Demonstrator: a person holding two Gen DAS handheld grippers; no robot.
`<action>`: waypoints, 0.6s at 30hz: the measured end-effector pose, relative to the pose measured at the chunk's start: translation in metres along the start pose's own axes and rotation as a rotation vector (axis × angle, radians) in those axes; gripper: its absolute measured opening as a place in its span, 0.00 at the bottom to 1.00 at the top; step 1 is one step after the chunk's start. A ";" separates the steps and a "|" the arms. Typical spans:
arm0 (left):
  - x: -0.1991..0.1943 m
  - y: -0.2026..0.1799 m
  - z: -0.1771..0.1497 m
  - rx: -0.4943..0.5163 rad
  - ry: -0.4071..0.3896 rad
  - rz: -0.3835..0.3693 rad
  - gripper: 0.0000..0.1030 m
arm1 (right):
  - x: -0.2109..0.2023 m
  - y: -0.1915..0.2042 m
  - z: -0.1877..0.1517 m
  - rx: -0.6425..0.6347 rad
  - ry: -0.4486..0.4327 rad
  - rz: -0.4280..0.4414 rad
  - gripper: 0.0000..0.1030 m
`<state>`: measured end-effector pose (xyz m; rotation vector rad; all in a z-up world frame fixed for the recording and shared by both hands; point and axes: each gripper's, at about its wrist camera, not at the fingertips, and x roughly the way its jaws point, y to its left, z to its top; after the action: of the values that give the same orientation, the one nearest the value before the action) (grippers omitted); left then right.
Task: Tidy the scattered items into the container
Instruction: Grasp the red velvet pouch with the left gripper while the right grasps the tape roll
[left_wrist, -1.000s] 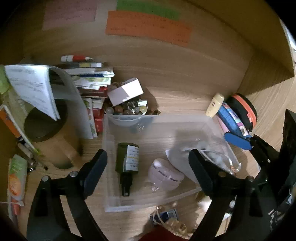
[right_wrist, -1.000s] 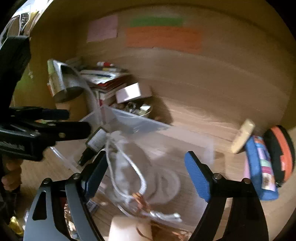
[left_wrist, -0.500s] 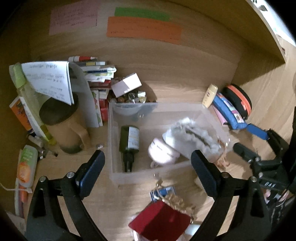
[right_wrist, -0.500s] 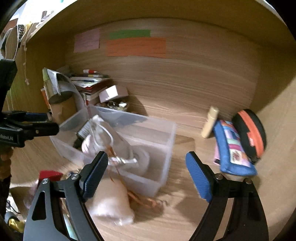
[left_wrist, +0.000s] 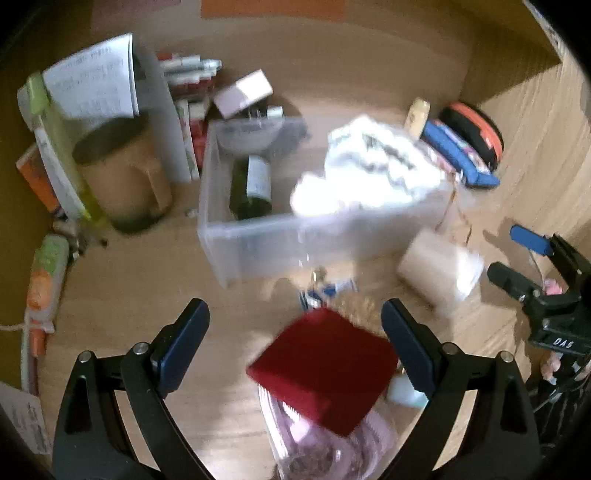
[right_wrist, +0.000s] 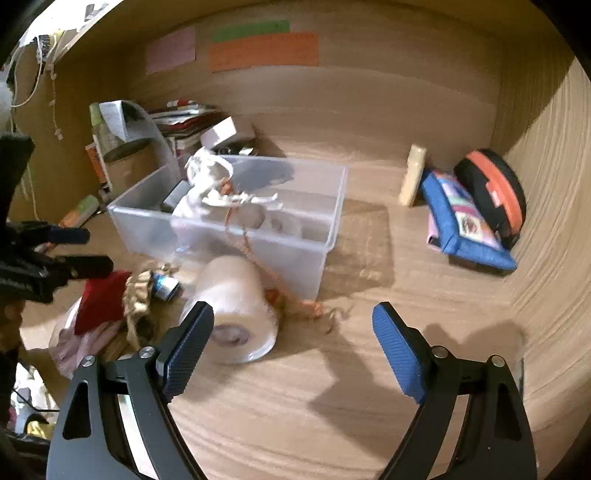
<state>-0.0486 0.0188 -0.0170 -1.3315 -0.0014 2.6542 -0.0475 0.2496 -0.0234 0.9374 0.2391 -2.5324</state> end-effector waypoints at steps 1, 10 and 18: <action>0.002 -0.001 -0.004 0.002 0.013 -0.001 0.92 | -0.001 0.001 -0.003 0.005 -0.001 0.000 0.84; 0.013 -0.012 -0.029 0.029 0.056 -0.015 0.92 | 0.012 0.013 -0.016 0.015 0.051 0.041 0.84; 0.022 -0.013 -0.027 0.014 0.063 -0.066 0.92 | 0.033 0.024 -0.016 0.021 0.116 0.092 0.84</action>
<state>-0.0380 0.0328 -0.0502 -1.3856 -0.0186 2.5521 -0.0500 0.2219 -0.0570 1.0806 0.1994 -2.4039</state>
